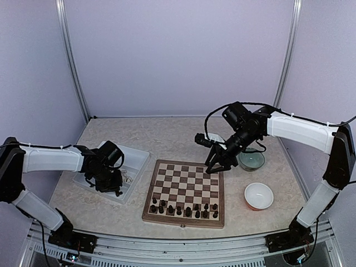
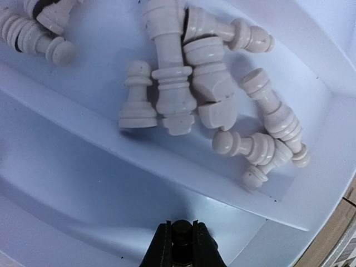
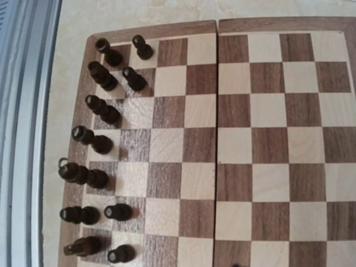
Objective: Set up the chess pieces on the board
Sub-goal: Pick up the chess pile from the storage box.
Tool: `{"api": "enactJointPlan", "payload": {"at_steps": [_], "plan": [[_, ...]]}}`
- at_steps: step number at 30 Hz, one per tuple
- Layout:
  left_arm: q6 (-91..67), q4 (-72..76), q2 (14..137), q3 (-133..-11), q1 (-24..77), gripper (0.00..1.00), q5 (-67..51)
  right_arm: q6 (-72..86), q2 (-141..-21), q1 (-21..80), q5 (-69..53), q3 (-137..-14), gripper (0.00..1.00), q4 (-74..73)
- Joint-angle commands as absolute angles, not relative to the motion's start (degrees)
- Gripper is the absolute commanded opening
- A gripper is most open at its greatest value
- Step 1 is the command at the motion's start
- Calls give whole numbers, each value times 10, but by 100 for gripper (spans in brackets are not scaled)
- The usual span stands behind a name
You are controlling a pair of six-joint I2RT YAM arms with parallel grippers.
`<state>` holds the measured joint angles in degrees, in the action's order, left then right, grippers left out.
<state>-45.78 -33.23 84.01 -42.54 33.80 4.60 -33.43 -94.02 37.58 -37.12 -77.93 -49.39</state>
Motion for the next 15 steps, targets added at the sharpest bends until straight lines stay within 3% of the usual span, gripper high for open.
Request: {"api": "enactJointPlan", "payload": {"at_steps": [1, 15], "plan": [[-420, -330, 788, -464, 352, 2, 89, -330, -950, 370, -387, -799, 41, -482], [-373, -187, 639, -426, 403, 0, 137, -312, -945, 370, -405, -799, 41, -459]]}}
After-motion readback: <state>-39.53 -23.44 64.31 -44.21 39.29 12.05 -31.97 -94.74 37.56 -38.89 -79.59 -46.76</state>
